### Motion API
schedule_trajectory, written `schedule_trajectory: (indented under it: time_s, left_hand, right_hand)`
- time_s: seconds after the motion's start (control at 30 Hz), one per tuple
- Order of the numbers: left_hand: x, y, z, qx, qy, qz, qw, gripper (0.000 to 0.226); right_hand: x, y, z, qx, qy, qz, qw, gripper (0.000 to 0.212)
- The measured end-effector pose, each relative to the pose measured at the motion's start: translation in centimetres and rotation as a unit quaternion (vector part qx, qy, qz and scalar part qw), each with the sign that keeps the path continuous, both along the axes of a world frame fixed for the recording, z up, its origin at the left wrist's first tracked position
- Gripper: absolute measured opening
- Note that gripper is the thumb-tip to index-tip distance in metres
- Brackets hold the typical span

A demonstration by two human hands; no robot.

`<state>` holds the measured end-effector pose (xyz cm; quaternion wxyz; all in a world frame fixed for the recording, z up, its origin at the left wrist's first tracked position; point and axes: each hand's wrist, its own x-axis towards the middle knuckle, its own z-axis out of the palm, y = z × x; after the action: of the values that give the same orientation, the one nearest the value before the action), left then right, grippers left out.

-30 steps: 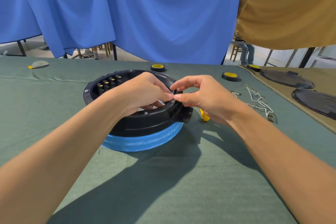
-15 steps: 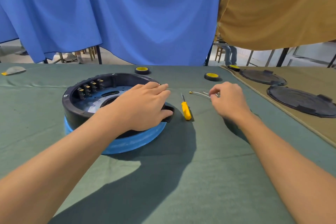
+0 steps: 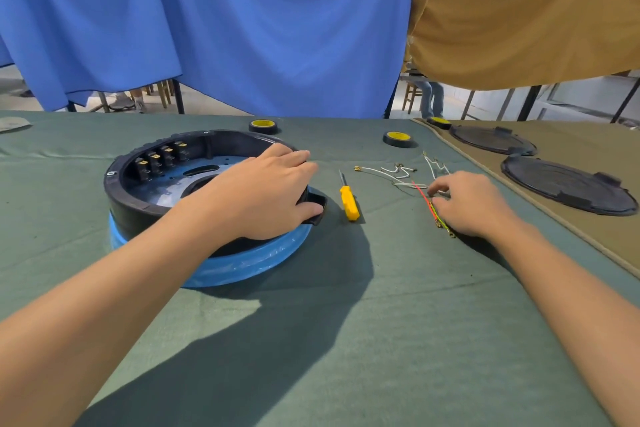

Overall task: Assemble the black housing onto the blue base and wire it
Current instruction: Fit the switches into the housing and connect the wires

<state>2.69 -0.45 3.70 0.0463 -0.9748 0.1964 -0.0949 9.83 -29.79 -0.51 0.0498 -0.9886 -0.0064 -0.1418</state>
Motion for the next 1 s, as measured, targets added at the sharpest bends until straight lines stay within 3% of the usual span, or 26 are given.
schedule_trajectory:
  time_s: [0.1, 0.3, 0.47, 0.57, 0.67, 0.8, 0.87, 0.93, 1.0]
  left_hand:
    - [0.0, 0.0, 0.0, -0.001, -0.002, -0.005, 1.000, 0.060]
    - [0.0, 0.2, -0.2, -0.008, -0.004, -0.005, 1.000, 0.059]
    - [-0.1, 0.2, -0.1, -0.006, -0.018, -0.009, 1.000, 0.057]
    - [-0.1, 0.2, -0.2, -0.005, -0.016, -0.010, 1.000, 0.056]
    - [0.0, 0.1, -0.3, -0.004, -0.017, -0.009, 1.000, 0.056]
    - [-0.1, 0.2, -0.1, -0.001, -0.020, -0.008, 1.000, 0.055]
    - [-0.1, 0.1, -0.1, 0.000, -0.018, -0.006, 1.000, 0.055]
    - [-0.2, 0.1, -0.2, 0.001, -0.018, -0.006, 1.000, 0.054]
    - [-0.2, 0.1, -0.1, 0.000, -0.020, -0.006, 1.000, 0.054]
  right_hand:
    - [0.2, -0.1, -0.2, 0.034, -0.033, 0.009, 0.999, 0.022]
    - [0.2, -1.2, -0.6, 0.198, -0.064, 0.002, 0.978, 0.016]
    - [-0.3, -1.9, 0.0, 0.334, -0.217, -0.073, 0.914, 0.026]
    - [-0.3, -2.4, 0.0, 0.404, -0.228, -0.098, 0.880, 0.037]
    - [0.0, -2.7, 0.2, 0.530, -0.178, -0.139, 0.817, 0.056]
    - [-0.5, -2.3, 1.5, 0.767, -0.090, -0.117, 0.624, 0.047]
    - [-0.8, -2.6, 1.8, 0.822, -0.081, -0.099, 0.555, 0.041]
    - [-0.8, -2.8, 1.8, 0.835, -0.070, -0.095, 0.537, 0.046]
    - [-0.6, -2.8, 1.6, 0.815, -0.059, -0.109, 0.566, 0.055]
